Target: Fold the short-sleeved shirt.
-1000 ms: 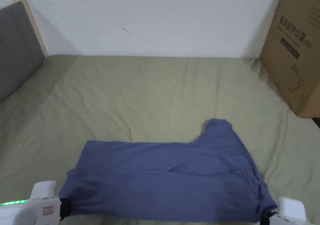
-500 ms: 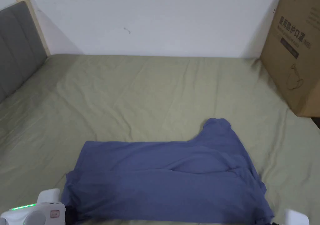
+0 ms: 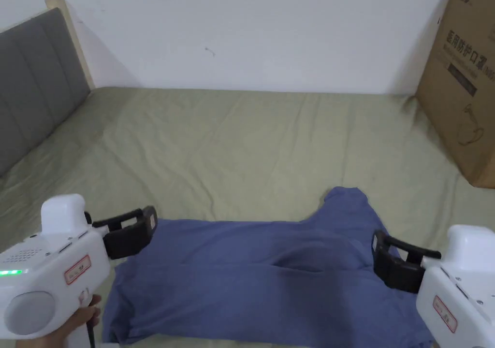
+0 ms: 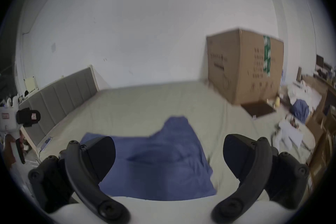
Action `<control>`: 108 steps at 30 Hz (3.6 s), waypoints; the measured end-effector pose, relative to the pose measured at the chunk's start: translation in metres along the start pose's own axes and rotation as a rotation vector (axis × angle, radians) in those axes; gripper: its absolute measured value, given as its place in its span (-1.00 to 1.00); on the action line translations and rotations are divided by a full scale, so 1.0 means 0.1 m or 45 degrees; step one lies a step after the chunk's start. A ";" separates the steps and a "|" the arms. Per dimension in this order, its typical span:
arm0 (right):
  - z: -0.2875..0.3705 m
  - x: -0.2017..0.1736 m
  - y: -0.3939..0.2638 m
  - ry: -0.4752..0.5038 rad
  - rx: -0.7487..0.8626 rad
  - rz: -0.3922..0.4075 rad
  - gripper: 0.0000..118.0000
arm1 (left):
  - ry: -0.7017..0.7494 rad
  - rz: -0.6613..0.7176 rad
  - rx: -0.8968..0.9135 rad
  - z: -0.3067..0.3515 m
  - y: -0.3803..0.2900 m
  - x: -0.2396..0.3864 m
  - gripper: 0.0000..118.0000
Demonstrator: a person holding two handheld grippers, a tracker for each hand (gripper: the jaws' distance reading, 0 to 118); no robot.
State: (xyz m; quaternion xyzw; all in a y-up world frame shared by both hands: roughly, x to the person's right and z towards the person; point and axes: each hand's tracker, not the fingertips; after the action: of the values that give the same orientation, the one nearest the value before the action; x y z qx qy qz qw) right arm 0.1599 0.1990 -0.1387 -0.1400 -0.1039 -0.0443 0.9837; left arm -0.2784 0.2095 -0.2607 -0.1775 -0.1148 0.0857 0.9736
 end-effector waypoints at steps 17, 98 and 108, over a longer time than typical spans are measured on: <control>-0.27 -0.32 0.16 -0.040 0.128 0.088 -1.00 | 0.113 -0.065 -0.097 -0.50 -0.13 0.01 -1.00; -0.81 0.74 -1.48 -0.039 -0.790 -0.215 -0.98 | 0.245 0.034 -0.844 -0.96 -1.41 -0.93 -0.96; -0.74 0.67 -1.48 -0.116 -0.772 -0.229 -0.75 | 0.225 0.123 -0.851 -0.85 -1.46 -0.87 -0.23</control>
State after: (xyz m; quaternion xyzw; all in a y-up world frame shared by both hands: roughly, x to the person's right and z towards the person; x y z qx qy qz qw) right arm 0.2216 0.0322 -0.1539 -0.4188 -0.1419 -0.1536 0.8837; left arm -0.3221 0.0292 -0.3020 -0.4986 -0.0434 0.0737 0.8626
